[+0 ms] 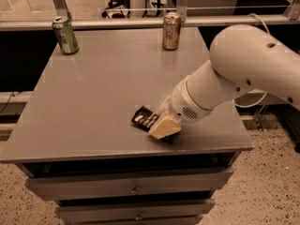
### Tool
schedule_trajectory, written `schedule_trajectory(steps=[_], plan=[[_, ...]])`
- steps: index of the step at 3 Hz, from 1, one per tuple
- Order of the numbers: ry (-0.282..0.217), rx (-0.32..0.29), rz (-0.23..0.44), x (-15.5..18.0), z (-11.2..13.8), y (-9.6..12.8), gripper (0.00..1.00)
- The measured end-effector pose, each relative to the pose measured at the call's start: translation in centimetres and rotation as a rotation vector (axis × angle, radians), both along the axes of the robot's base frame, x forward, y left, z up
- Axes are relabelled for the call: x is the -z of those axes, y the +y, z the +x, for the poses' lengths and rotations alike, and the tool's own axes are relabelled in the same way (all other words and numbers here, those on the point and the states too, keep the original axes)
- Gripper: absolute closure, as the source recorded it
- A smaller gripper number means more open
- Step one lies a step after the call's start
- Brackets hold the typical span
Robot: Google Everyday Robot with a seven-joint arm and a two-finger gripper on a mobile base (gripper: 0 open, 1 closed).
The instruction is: Move rxbar chocolate near green can
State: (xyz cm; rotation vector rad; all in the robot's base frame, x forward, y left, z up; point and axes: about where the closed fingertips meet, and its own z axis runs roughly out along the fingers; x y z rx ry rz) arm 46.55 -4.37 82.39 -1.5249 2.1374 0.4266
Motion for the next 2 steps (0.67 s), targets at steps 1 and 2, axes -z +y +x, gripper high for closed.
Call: schedule_trajectory(steps=[1,2], plan=[[-0.01,0.001,0.001,-0.5,0.3,-0.2,1.0],[-0.099,0.013,0.007,-4.6,3.4,-1.6,1.0]])
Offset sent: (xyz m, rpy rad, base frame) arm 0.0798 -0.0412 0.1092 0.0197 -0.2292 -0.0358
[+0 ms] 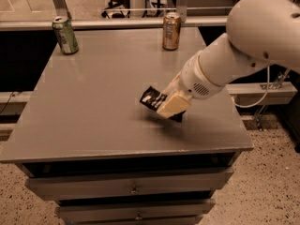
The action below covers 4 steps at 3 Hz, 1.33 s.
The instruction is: Move rxbar chocolate near green can
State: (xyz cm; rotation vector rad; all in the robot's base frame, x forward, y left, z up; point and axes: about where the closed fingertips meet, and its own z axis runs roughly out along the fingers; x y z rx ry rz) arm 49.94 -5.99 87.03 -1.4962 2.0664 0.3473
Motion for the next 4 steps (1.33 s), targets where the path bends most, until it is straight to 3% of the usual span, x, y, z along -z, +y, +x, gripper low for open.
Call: schedule_trajectory(steps=[1,2,3,4], plan=[[-0.032,0.005,0.01,-1.7,0.8,-0.1,1.0],[-0.032,0.005,0.01,-1.7,0.8,-0.1,1.0],[-0.079,-0.01,0.053,-2.3,3.7,1.8,1.0],[-0.164,-0.031,0.118,-3.9,9.8,5.3,1.0]])
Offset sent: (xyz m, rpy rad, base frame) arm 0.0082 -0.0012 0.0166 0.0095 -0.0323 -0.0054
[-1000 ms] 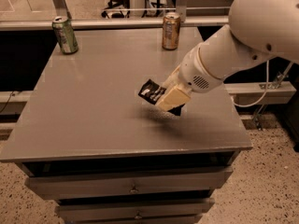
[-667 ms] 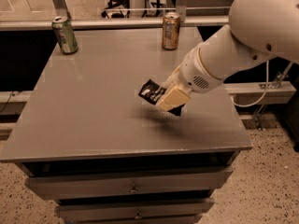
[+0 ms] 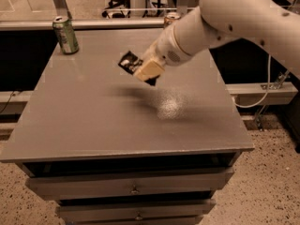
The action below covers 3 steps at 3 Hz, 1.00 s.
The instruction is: Move rxbar chocolate near green can
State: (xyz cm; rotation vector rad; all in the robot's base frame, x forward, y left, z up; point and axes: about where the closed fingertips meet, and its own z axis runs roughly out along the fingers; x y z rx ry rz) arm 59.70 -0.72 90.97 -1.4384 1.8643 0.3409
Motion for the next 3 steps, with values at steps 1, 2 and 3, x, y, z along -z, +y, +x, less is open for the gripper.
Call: schedule_trajectory(steps=[1,2,3], plan=[[-0.079,-0.019,0.052,-1.9,5.7,3.7,1.0],[-0.125,-0.011,0.08,-2.3,10.5,6.9,1.0],[-0.13,0.004,0.098,-1.4,14.5,9.4,1.0]])
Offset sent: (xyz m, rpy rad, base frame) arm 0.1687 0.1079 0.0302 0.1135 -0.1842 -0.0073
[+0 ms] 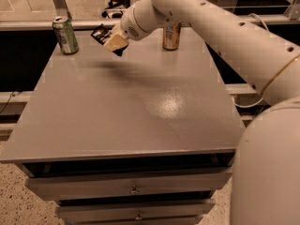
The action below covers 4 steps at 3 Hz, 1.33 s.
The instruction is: Move rxbar chocolate near green can
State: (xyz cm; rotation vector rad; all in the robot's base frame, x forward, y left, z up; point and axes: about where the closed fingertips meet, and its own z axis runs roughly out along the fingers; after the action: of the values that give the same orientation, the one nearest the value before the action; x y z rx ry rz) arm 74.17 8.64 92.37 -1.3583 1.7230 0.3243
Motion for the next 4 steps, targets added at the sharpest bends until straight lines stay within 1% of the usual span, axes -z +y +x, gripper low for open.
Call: schedule_trajectory(steps=[1,2,3,4], plan=[[0.013,0.005,0.01,1.5,2.8,2.3,1.0],[0.034,-0.001,0.017,3.0,4.9,4.6,1.0],[0.059,-0.034,0.026,4.4,6.1,7.5,0.98],[0.082,-0.057,0.025,5.3,6.5,8.9,0.74]])
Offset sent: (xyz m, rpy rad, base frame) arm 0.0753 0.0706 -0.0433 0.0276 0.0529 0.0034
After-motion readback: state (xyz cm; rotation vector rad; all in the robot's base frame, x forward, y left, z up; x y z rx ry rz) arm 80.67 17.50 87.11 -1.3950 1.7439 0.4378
